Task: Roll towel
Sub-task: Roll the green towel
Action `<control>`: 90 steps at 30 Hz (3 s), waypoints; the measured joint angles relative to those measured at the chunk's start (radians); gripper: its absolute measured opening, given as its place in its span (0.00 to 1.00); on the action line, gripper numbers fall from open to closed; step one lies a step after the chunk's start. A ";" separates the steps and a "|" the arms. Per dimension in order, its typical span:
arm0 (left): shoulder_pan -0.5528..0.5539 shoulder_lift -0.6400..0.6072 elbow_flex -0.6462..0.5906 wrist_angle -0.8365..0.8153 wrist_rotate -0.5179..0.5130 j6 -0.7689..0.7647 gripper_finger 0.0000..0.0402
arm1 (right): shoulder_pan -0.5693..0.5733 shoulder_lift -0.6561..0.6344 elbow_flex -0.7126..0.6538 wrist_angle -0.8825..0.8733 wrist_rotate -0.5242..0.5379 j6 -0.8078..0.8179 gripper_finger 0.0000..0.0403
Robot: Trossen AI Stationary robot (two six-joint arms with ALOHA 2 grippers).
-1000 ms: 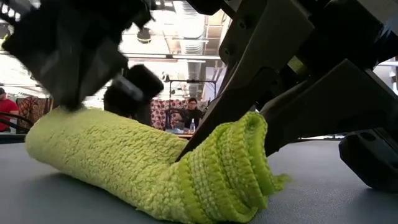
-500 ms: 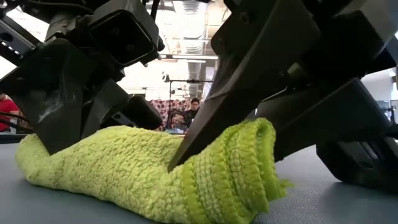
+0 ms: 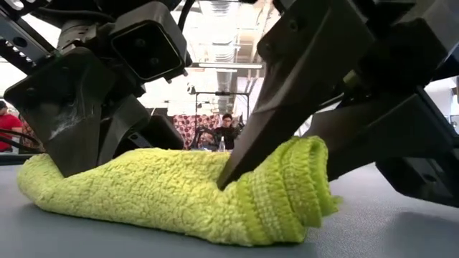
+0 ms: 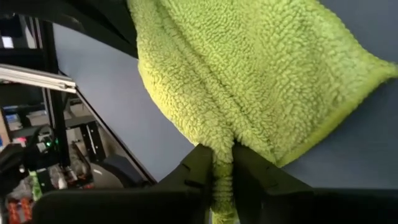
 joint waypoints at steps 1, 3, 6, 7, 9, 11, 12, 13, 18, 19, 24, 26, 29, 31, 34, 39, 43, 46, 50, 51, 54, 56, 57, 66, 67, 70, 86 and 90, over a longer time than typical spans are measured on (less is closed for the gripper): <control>0.000 0.000 0.000 0.000 0.003 -0.003 0.00 | 0.000 -0.002 0.000 -0.001 -0.003 -0.007 0.21; 0.000 0.000 0.000 -0.001 0.009 -0.006 0.00 | -0.001 -0.008 0.000 -0.004 -0.012 -0.029 0.25; 0.000 0.000 0.000 -0.002 0.011 -0.009 0.00 | -0.002 -0.009 0.001 -0.002 -0.017 -0.037 0.36; 0.000 0.000 0.000 -0.002 0.014 -0.012 0.00 | -0.002 -0.010 0.001 -0.001 -0.021 -0.045 0.40; 0.000 0.000 0.000 -0.003 0.016 -0.016 0.00 | -0.002 -0.012 0.002 0.002 -0.045 -0.069 0.48; 0.000 0.000 0.000 -0.003 0.018 -0.024 0.00 | -0.003 -0.017 0.003 0.000 -0.064 -0.085 0.55; 0.000 0.000 0.000 -0.003 0.024 -0.030 0.00 | -0.001 -0.023 0.003 -0.012 -0.068 -0.088 0.57; 0.000 0.000 0.000 -0.003 0.029 -0.035 0.00 | 0.003 -0.029 0.003 -0.027 -0.069 -0.091 0.59; 0.001 0.000 -0.001 -0.008 0.052 -0.074 0.00 | 0.033 -0.098 -0.001 -0.182 -0.063 -0.127 0.60; 0.002 0.000 -0.001 -0.009 0.059 -0.084 0.00 | 0.041 -0.114 0.000 -0.199 -0.062 -0.145 0.60; 0.026 0.001 -0.002 -0.013 0.102 -0.171 0.00 | 0.089 -0.168 0.003 -0.132 0.083 -0.411 0.58; 0.043 0.001 -0.001 -0.013 0.123 -0.202 0.00 | 0.101 -0.165 0.003 -0.076 0.134 -0.612 0.58; 0.064 0.001 -0.001 -0.014 0.150 -0.234 0.00 | 0.106 -0.164 0.003 -0.046 0.141 -0.941 0.58; 0.076 0.001 -0.001 -0.014 0.167 -0.250 0.00 | 0.101 -0.164 0.003 -0.046 0.141 -1.140 0.58; 0.089 0.001 -0.001 -0.014 0.176 -0.261 0.00 | 0.085 -0.164 0.003 -0.046 0.140 -1.362 0.58; 0.114 0.001 -0.001 -0.017 0.182 -0.288 0.00 | 0.063 -0.144 0.002 -0.060 0.127 -1.533 0.58; 0.132 0.000 0.000 -0.022 0.187 -0.301 0.00 | 0.062 -0.113 0.007 -0.064 0.082 -1.626 0.58; 0.143 0.000 0.000 -0.033 0.190 -0.305 0.00 | 0.062 -0.084 0.019 -0.063 0.091 -1.675 0.58; 0.151 0.000 0.000 -0.040 0.190 -0.310 0.00 | 0.057 -0.065 0.018 -0.069 0.111 -1.684 0.58; 0.153 0.000 0.000 -0.042 0.190 -0.310 0.00 | 0.057 -0.064 0.017 -0.084 0.125 -1.684 0.58; 0.154 0.000 0.000 -0.044 0.190 -0.313 0.00 | 0.048 -0.056 0.017 -0.091 0.150 -1.680 0.58; 0.155 0.000 0.000 -0.044 0.190 -0.313 0.00 | 0.045 -0.051 0.017 -0.096 0.175 -1.676 0.56; 0.155 0.000 0.000 -0.044 0.191 -0.313 0.00 | 0.045 -0.046 0.016 -0.095 0.178 -1.666 0.55; 0.161 0.000 0.000 -0.045 0.203 -0.321 0.00 | 0.036 -0.017 0.017 -0.113 0.180 -1.346 0.17; 0.164 0.000 0.000 -0.044 0.210 -0.321 0.00 | 0.038 -0.018 0.017 -0.113 0.180 -1.313 0.11; 0.172 0.000 -0.001 -0.039 0.231 -0.322 0.00 | 0.047 -0.018 0.017 -0.105 0.201 -1.216 0.05; 0.179 0.000 0.000 -0.079 0.244 -0.283 0.00 | 0.134 -0.024 -0.180 0.246 0.321 -0.494 0.05; 0.187 -0.003 -0.002 -0.055 0.264 -0.281 0.00 | 0.150 -0.026 -0.204 0.261 0.354 -0.424 0.05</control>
